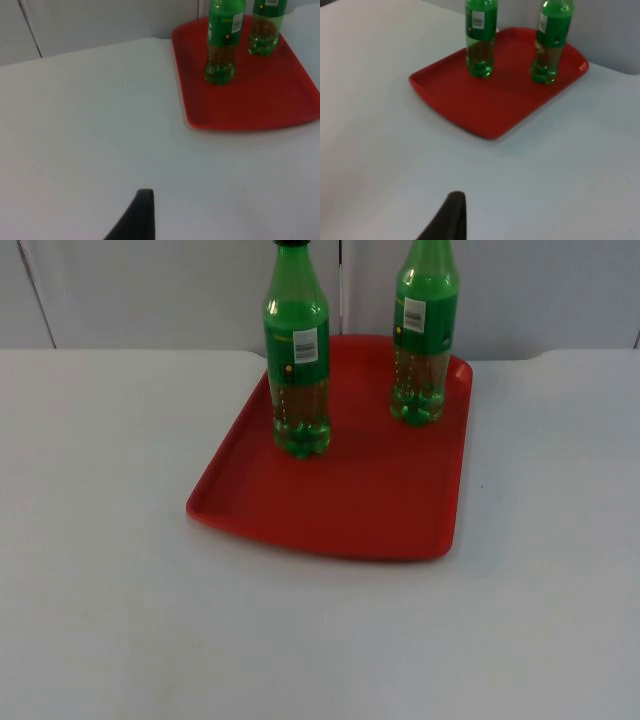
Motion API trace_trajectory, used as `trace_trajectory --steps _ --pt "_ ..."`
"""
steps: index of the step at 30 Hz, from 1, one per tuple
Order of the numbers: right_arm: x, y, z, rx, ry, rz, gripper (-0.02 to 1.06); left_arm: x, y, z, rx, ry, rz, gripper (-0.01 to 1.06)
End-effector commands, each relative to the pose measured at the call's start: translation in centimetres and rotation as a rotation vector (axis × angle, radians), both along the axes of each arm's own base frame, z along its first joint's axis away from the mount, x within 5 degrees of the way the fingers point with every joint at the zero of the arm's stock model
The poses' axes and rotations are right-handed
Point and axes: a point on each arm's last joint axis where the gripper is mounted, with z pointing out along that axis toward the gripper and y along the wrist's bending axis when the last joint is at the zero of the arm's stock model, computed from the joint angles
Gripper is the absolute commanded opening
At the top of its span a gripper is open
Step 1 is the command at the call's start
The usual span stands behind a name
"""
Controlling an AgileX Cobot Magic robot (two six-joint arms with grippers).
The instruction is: Place the bottle upright on the tray.
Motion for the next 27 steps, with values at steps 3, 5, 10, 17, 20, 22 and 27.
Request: trace_trajectory --steps 3,5,10,17,20,22,27 --pt "-0.6 -0.4 -0.3 0.020 0.005 -0.023 1.05 0.0 -0.1 -0.1 -0.005 0.001 -0.006 1.05" --pt "-0.6 -0.5 -0.6 0.011 0.035 -0.029 1.05 0.0 -0.1 -0.1 -0.005 0.001 -0.006 1.05" --pt "-0.4 -0.4 -1.5 -0.003 0.080 -0.034 1.05 0.0 -0.1 -0.1 -0.005 0.001 -0.006 1.05" --pt "-0.4 -0.4 -1.5 0.003 0.084 -0.041 1.05 0.0 -0.1 -0.1 -0.005 0.001 -0.006 1.05" --pt "-0.1 -0.7 -1.6 0.024 0.099 -0.102 1.05 0.0 -0.1 -0.1 -0.005 0.001 -0.006 1.05" --pt "-0.1 -0.9 -1.6 0.029 0.100 -0.123 1.05 0.0 -0.1 -0.1 -0.005 0.001 -0.006 1.05" --pt "-0.1 -0.9 -1.6 0.030 0.098 -0.123 1.05 0.0 -0.1 -0.1 -0.005 0.001 -0.006 1.05"
